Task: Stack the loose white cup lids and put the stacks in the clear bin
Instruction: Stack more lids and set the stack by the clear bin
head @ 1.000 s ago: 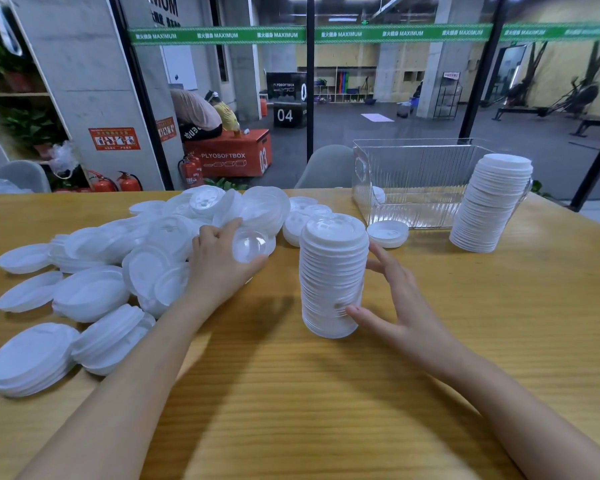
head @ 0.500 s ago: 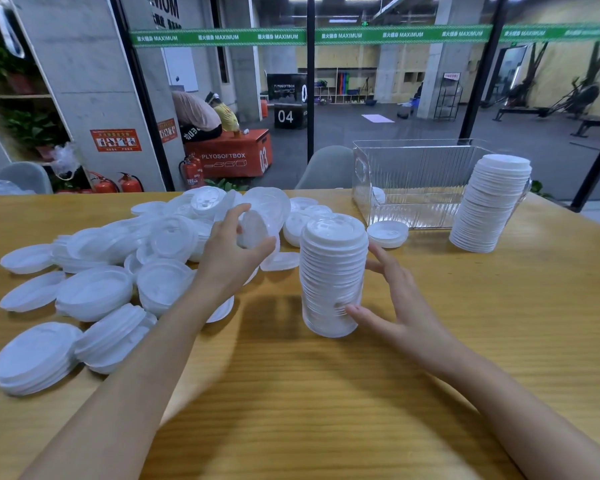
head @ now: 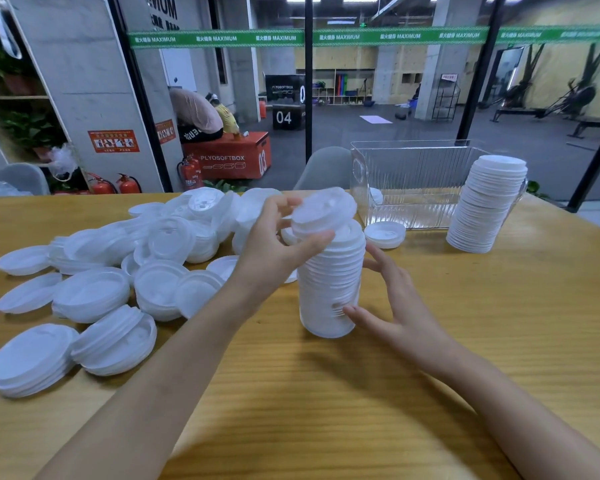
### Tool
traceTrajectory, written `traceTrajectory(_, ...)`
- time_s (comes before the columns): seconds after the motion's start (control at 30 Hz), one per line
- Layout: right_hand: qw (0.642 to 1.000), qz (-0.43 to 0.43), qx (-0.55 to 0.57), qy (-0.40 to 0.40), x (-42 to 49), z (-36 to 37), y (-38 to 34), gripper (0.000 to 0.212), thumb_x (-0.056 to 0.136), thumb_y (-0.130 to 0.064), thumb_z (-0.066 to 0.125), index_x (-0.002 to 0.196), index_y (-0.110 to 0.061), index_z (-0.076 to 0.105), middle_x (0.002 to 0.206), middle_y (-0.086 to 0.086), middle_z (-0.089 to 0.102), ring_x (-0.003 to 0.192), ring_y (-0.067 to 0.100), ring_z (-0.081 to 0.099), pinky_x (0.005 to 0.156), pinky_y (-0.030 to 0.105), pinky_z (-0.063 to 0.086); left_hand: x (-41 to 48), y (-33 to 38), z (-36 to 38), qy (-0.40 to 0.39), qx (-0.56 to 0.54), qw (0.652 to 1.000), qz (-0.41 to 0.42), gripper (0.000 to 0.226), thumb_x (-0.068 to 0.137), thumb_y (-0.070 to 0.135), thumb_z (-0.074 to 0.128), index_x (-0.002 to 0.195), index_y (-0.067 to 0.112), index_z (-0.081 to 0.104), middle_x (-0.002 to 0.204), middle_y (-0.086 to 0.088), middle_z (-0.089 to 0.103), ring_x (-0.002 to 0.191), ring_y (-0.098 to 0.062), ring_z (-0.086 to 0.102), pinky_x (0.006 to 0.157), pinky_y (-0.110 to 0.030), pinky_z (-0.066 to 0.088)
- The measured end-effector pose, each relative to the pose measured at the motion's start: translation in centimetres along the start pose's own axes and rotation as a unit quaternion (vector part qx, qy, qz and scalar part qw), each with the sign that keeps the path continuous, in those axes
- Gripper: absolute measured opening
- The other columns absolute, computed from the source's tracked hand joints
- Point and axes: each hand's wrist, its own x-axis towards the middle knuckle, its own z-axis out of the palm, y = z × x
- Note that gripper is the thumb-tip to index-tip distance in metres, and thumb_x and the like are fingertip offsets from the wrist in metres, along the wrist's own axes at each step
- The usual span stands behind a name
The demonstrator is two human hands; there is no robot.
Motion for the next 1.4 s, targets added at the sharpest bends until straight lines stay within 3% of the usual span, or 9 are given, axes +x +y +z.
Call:
traceTrajectory(0.1, 1.0, -0.001, -0.001, 0.001, 0.0, 0.0, 0.0, 0.087, 0.078, -0.068, 0.058, 0.148, -0.053, 0.009, 0.141, -0.036, 0.033, 0.139, -0.001, 0.025, 0.108, 0.009, 0.018, 0.2, -0.2, 0.4, -0.02, 0.032, 0.999, 0.005, 0.05, 0.081, 0.029, 0.079, 0.123, 0.026, 0.053, 0.122, 0.02, 0.056, 0.107, 0.016, 0.051, 0.075, 0.002, 0.038)
traceTrajectory(0.27, 1.0, -0.006, -0.003, -0.001, 0.0, 0.0, 0.1, 0.091, 0.079, -0.067, 0.059, 0.152, -0.043, 0.012, 0.145, -0.032, 0.033, 0.14, 0.005, 0.028, 0.113, 0.024, 0.024, 0.1, 0.1, 0.3, -0.034, 0.054, 0.998, 0.014, 0.058, 0.071, 0.044, 0.075, 0.124, 0.032, 0.055, 0.123, 0.02, 0.058, 0.112, 0.013, 0.05, 0.077, 0.005, 0.034)
traceTrajectory(0.53, 1.0, -0.009, -0.003, -0.002, 0.1, 0.0, 0.1, 0.09, 0.078, -0.068, 0.059, 0.151, -0.049, 0.01, 0.144, -0.033, 0.033, 0.141, 0.005, 0.028, 0.112, 0.027, 0.025, 0.0, -0.8, -0.1, -0.039, 0.08, 0.996, 0.032, 0.055, 0.08, 0.033, 0.08, 0.128, 0.032, 0.055, 0.13, 0.02, 0.055, 0.121, 0.005, 0.048, 0.08, 0.006, 0.031)
traceTrajectory(0.67, 1.0, -0.009, -0.004, -0.004, 0.1, 0.1, 0.2, 0.09, 0.078, -0.068, 0.059, 0.15, -0.05, 0.009, 0.146, -0.031, 0.033, 0.141, 0.004, 0.027, 0.113, 0.025, 0.023, -0.2, -1.1, -0.1, -0.043, 0.081, 0.995, 0.031, 0.059, 0.073, 0.046, 0.076, 0.127, 0.037, 0.054, 0.131, 0.023, 0.054, 0.121, 0.007, 0.047, 0.082, 0.005, 0.032)
traceTrajectory(0.83, 1.0, -0.007, -0.004, -0.005, 0.0, 0.0, 0.2, 0.09, 0.079, -0.066, 0.06, 0.151, -0.048, 0.01, 0.143, -0.035, 0.032, 0.141, 0.003, 0.028, 0.11, 0.017, 0.021, 0.6, -0.7, -1.3, -0.004, 0.028, 1.0, 0.007, 0.059, 0.078, 0.061, 0.066, 0.13, 0.039, 0.05, 0.132, 0.018, 0.053, 0.122, 0.001, 0.05, 0.101, -0.025, 0.042)
traceTrajectory(0.93, 1.0, -0.004, -0.001, -0.006, 0.0, 0.0, 0.2, 0.089, 0.078, -0.067, 0.06, 0.149, -0.052, 0.009, 0.141, -0.039, 0.03, 0.14, 0.001, 0.026, 0.108, 0.012, 0.019, 1.6, -1.6, -2.9, 0.05, 0.049, 0.997, -0.013, 0.047, 0.091, 0.044, 0.066, 0.132, 0.028, 0.051, 0.129, 0.008, 0.057, 0.12, -0.008, 0.053, 0.104, -0.033, 0.044)
traceTrajectory(1.17, 1.0, 0.0, 0.0, -0.005, -0.1, -0.1, 0.0, 0.086, 0.078, -0.066, 0.06, 0.147, -0.057, 0.008, 0.137, -0.047, 0.029, 0.139, -0.001, 0.026, 0.106, 0.007, 0.019, 4.4, -6.1, -4.8, -0.156, 0.322, 0.929, -0.096, 0.081, 0.078, 0.048, 0.078, 0.145, 0.025, 0.039, 0.147, 0.001, 0.044, 0.136, -0.018, 0.04, 0.11, -0.037, 0.036)
traceTrajectory(1.3, 1.0, 0.005, -0.002, -0.004, -0.1, 0.0, 0.0, 0.088, 0.078, -0.066, 0.06, 0.149, -0.053, 0.009, 0.137, -0.045, 0.03, 0.139, -0.003, 0.025, 0.104, 0.001, 0.016, 5.1, -7.0, -4.5, -0.186, 0.377, 0.9, -0.115, 0.107, 0.055, 0.072, 0.065, 0.148, 0.028, 0.035, 0.151, 0.003, 0.042, 0.139, -0.019, 0.039, 0.111, -0.045, 0.038)
traceTrajectory(1.4, 1.0, 0.009, -0.001, -0.004, -0.1, 0.0, 0.1, 0.09, 0.078, -0.066, 0.061, 0.151, -0.05, 0.01, 0.138, -0.043, 0.031, 0.14, -0.002, 0.025, 0.105, 0.003, 0.017, 5.5, -7.3, -4.1, -0.194, 0.403, 0.887, -0.111, 0.097, 0.069, 0.062, 0.074, 0.149, 0.026, 0.034, 0.151, 0.0, 0.042, 0.138, -0.019, 0.04, 0.11, -0.041, 0.037)
